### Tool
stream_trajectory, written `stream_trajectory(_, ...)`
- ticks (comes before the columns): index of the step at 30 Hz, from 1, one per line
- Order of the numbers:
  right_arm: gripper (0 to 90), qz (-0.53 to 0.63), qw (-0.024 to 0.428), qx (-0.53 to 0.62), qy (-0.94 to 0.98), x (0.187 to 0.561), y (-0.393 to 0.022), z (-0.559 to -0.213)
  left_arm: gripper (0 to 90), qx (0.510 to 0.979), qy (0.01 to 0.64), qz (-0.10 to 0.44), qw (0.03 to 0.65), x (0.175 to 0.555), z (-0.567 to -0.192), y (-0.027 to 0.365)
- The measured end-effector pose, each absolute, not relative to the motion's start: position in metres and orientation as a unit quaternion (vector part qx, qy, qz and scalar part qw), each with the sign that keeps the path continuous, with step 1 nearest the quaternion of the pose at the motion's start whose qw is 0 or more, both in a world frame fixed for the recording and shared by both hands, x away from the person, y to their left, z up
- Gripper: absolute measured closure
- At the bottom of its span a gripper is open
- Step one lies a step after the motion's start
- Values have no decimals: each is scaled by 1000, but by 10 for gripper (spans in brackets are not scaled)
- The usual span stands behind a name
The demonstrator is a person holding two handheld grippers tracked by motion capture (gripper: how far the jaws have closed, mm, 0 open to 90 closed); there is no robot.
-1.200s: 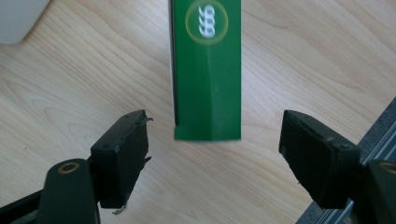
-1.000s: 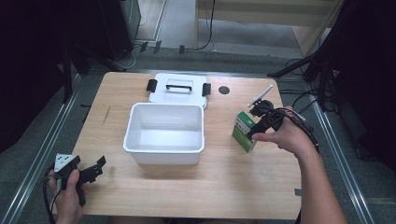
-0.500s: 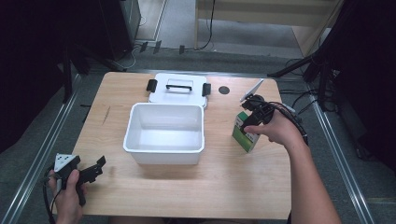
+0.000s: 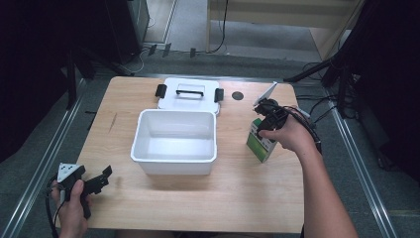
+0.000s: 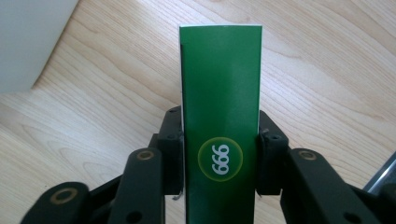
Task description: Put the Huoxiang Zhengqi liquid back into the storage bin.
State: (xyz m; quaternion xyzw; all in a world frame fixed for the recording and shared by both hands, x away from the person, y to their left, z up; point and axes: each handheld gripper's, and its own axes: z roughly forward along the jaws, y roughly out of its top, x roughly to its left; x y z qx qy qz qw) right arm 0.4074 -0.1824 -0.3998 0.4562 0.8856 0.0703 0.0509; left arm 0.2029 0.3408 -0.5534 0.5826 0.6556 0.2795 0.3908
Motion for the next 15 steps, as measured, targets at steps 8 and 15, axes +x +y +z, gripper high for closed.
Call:
stream_trajectory(8, 648, 69, 60, 422, 902, 401, -178, -385, 39, 580, 658, 277, 392, 203, -554, 341)
stream_trajectory(15, 644, 91, 87, 356, 926, 389, -164, -360, 39, 580, 656, 275, 397, 203, -554, 342)
